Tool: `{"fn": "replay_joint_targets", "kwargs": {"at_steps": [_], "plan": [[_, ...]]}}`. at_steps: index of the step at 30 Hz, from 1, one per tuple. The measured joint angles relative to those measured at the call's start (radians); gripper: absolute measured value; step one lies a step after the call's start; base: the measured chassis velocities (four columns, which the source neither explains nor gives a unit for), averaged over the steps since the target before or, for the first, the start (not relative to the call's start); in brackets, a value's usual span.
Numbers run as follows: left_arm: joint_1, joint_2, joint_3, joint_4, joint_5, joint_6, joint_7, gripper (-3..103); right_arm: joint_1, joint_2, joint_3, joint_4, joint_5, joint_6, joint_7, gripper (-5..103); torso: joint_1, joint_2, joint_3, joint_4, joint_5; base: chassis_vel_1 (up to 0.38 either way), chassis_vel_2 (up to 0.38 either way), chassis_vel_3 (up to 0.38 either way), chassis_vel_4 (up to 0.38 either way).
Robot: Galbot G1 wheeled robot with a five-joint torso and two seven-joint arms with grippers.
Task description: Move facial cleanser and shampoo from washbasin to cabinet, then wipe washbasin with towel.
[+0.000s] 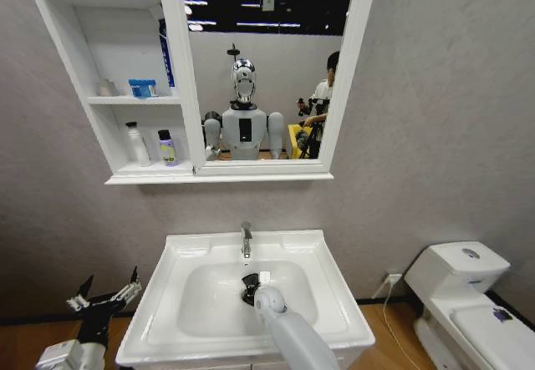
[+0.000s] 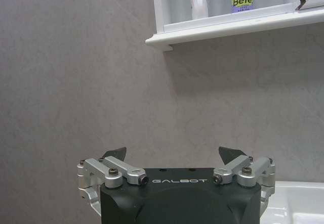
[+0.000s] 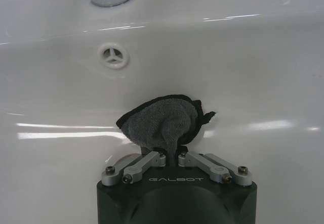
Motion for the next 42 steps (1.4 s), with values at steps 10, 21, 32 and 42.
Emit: {"fn": "replay_joint_targets", "kwargs": {"at_steps": [10,21,32,42], "plan": [[0.0,0.0,0.0,0.0,0.0,0.0,0.0,100,-0.072,-0.116,0.063,0.126,0.018,-0.018,0.013,6,0.0,0.0,0.0,-0.0001,0.0001,0.0,0.0,0.0,0.0],[0.0,0.0,0.0,0.0,0.0,0.0,0.0,100,-0.102,-0.188,0.105,0.213,-0.113,0.008,-0.003,6,0.0,0.0,0.0,-0.0004,-0.0001,0.0,0.0,0.0,0.0],[0.0,0.0,0.0,0.0,0.0,0.0,0.0,100,-0.074,-0.204,0.134,0.22,-0.198,0.061,-0.031,6,-0.001,0.0,0.0,0.0,0.0003,0.0,0.0,0.0,0.0],[0.0,0.0,0.001,0.0,0.0,0.0,0.0,100,-0.024,-0.246,0.181,0.274,-0.236,0.093,-0.03,6,0.0,0.0,0.0,-0.0012,0.0002,0.005,-0.005,-0.032,-0.001]]}}
